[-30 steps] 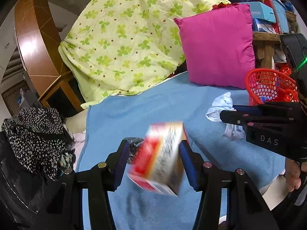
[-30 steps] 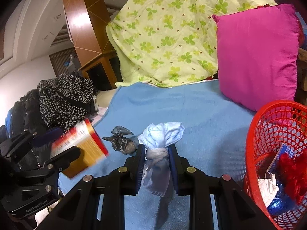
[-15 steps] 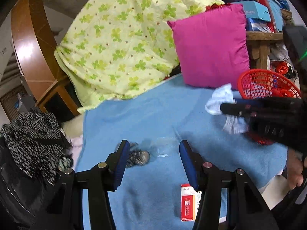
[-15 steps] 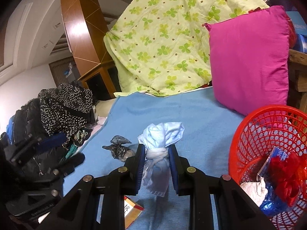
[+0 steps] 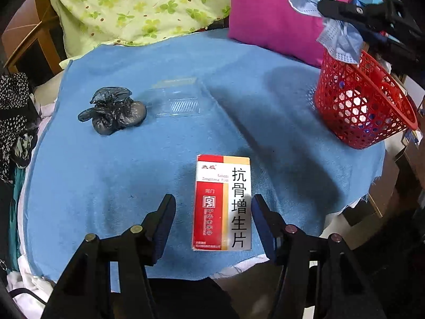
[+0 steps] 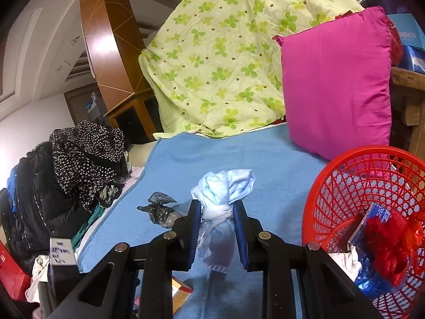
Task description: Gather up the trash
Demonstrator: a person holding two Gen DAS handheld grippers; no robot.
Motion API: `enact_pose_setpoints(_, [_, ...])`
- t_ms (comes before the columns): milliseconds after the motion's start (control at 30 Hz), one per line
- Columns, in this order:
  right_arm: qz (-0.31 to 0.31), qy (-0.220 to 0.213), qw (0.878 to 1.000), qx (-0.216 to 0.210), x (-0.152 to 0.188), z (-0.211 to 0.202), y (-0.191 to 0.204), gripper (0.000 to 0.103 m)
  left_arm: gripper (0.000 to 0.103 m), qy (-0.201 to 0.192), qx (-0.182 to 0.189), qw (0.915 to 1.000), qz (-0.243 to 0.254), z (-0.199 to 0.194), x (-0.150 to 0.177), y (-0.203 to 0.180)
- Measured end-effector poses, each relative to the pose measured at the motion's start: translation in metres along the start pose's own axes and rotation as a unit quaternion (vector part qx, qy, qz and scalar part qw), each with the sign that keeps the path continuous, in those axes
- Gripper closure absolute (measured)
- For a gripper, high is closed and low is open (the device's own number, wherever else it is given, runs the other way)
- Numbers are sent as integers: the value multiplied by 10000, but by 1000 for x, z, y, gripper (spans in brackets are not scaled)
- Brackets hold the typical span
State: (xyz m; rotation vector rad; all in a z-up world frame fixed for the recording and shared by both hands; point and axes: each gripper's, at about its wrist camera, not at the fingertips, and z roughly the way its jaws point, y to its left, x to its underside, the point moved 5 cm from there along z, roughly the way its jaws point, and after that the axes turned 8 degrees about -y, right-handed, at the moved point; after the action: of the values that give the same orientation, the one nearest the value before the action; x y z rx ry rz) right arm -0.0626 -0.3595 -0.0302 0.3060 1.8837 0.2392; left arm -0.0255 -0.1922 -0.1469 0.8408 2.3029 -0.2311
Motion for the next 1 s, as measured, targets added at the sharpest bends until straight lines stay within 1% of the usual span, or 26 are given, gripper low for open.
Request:
enact_pose_setpoints(67, [-16,-6,10000,10,0,0,0,76,33,36,81,10000,28,2,4,-5])
enact_pose_setpoints(167, [-28,-5,10000,-1,1,0,1,76,33,120,-54,9998,158,9,7,-7])
enact_pose_setpoints(267, [-70,-6,10000,2,1,0,1,76,33,178,-91,9998,88,16,11,-4])
enact_pose_setpoints(333, [-87,-15,10000,23,1,0,2,76,43,182,-138,9997,45,19,11,0])
enact_pose_setpoints(367, [-81,-14,10000,25,1,-1,2,76,55,217,-92,9997,-2,21,12,1])
enact_pose_setpoints(433, [-57,-14,10000,41,2,-1,1,76,55,249,-68,9996,-101,25,11,5])
enact_pose_setpoints(533, [-55,-35,10000,47,1,-2,0,76,55,95,-166,9998,-15,22,4,4])
enact_pose_setpoints(700, [-25,-142,9999,41,-1,-6,1,76,55,-369,-370,9985,191,2,-24,-4])
enact_pose_setpoints(900, [44,-387,9992,41,-7,-20,-6,76,55,-1059,-585,9917,427,-33,-67,-18])
enact_pose_setpoints(1000, [127,-546,9984,74,-12,-31,-14,76,55,-1281,-615,9886,508,-45,-81,-25])
